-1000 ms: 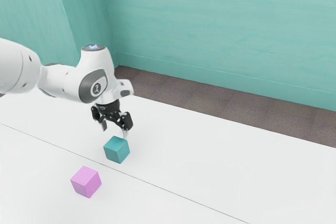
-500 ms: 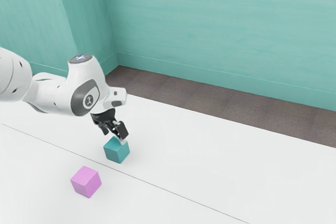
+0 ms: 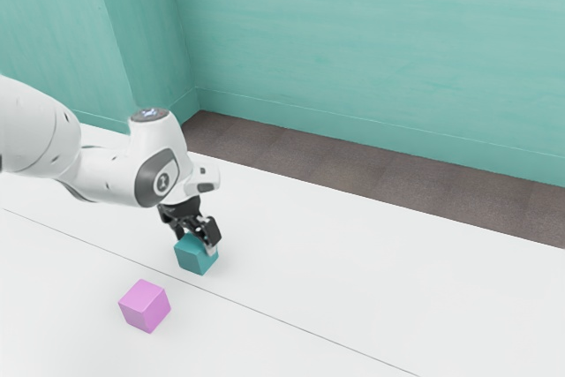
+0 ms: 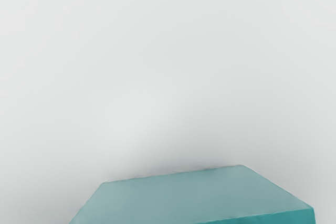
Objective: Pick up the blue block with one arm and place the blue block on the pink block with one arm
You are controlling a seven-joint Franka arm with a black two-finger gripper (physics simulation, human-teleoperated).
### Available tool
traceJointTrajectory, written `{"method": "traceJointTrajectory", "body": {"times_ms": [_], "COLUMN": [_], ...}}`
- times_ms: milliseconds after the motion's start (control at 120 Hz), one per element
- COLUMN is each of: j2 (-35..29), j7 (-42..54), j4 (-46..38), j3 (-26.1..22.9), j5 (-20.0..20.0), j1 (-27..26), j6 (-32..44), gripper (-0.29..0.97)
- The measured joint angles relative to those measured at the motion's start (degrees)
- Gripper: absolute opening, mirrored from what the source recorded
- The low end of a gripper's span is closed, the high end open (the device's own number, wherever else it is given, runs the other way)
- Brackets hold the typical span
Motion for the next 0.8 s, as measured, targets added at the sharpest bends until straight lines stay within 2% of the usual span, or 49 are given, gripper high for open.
{"method": "traceJointTrajectory", "body": {"times_ms": [242, 425, 550, 692, 800], "j2": [1.32, 1.29, 0.78, -1.95, -9.40], "j7": [-0.83, -1.28, -1.77, -2.44, -2.94], "j4": [0.47, 0.39, 0.32, -0.27, -4.56], "j3": [-0.07, -0.06, 0.01, 0.28, 0.43], "j5": [-0.03, 0.00, 0.31, 0.67, 0.85], "j1": [0.36, 0.52, 0.52, 0.44, 0.28], "j6": [0.38, 0.47, 0.40, -0.59, -2.01], "gripper": [0.68, 0.42, 0.36, 0.35, 0.37]}}
